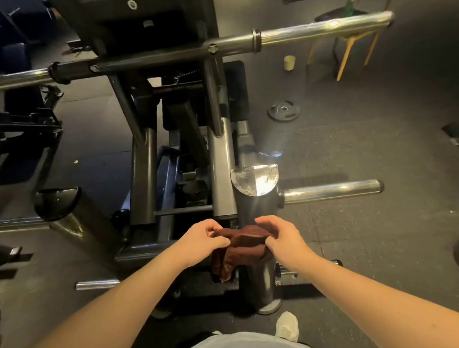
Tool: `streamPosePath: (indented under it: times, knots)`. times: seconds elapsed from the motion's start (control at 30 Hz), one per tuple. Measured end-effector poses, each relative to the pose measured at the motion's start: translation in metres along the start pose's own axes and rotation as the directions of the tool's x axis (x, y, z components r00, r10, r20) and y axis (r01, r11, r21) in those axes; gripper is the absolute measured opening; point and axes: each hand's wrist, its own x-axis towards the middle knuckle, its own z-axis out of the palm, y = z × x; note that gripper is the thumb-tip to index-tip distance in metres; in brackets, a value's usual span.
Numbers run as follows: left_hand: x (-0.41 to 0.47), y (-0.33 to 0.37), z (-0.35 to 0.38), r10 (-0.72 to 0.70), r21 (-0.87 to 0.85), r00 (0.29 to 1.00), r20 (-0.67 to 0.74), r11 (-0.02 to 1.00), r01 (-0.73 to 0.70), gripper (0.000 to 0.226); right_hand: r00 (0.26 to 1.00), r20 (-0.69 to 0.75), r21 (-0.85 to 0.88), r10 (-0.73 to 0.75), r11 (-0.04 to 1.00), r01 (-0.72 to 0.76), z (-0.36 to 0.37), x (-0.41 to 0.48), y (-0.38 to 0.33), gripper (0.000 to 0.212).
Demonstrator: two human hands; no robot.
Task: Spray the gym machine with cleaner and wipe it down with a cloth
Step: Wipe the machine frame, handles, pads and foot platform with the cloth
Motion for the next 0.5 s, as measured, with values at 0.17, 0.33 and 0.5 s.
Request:
streamPosePath:
  times: [0.17,0.33,0.5]
  knots:
    - [-0.012,0.002,-0.021,0.08,0.038,0.993,0.089,0.996,-0.083,0.041,1.0,0.005,-0.041,0.023,0.999,-0.023,0.016,-0.003,-0.011,0.061]
    - [-0.013,-0.002,-0.043,0.154,0.059,0.985,0.079,0.986,-0.159,0.047,0.999,-0.031,-0.04,0.042,0.998,-0.043,0.029,-0.009,-0.015,0.053]
    - [-0.018,-0.001,-0.061,0.234,0.218,0.972,0.019,0.948,-0.233,0.035,0.993,-0.112,-0.059,0.039,0.997,-0.046,0.034,-0.014,-0.007,0.037]
